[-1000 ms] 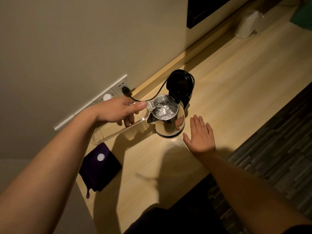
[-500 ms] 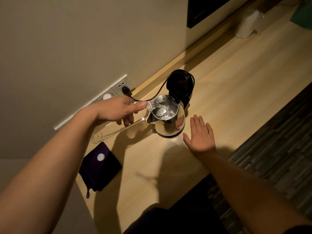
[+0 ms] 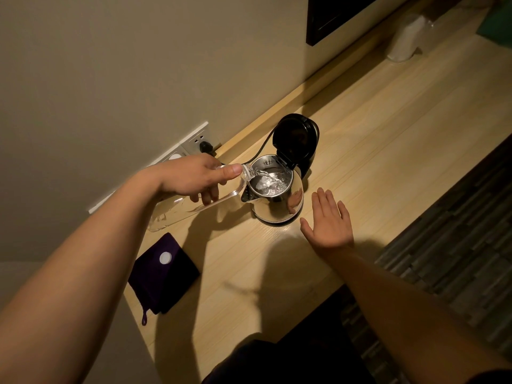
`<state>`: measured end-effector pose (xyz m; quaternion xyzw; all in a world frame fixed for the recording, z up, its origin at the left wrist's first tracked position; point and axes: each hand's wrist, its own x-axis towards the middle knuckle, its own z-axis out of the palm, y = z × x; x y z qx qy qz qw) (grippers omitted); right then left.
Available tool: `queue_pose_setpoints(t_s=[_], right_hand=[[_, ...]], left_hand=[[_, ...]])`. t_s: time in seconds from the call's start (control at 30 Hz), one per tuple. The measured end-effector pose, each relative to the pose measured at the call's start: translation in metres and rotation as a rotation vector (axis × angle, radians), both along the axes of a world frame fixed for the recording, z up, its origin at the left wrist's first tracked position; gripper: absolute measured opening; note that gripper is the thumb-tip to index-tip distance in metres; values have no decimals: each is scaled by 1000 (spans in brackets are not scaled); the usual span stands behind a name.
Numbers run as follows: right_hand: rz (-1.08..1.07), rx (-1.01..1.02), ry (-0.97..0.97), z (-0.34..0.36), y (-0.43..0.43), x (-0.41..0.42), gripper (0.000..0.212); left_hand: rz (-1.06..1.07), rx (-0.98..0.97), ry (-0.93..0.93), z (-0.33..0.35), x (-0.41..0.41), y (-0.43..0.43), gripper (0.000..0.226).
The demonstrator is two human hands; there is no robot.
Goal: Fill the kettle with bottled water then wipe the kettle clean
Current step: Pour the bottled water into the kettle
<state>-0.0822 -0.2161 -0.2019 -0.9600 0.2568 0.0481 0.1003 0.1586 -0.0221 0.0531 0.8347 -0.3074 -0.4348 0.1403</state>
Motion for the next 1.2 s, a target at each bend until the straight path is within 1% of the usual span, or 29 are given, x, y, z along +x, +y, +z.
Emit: queue_pose_setpoints(t_s=[0.23,0.73,0.97,1.2], right_hand=[[-4,3,-7,0,0,0,80],[-4,7,20,0,-1,1,79],[6,7,24,-1,-2,1,79],[7,8,12,-1,-2,0,79]], left_hand=[[-17,26,6,1,2,-3,88],[-57,96,-6,3,4,-14,81],[-55,143,9,3,6,-22,85],[-107,227,8,7,8,-38,94]])
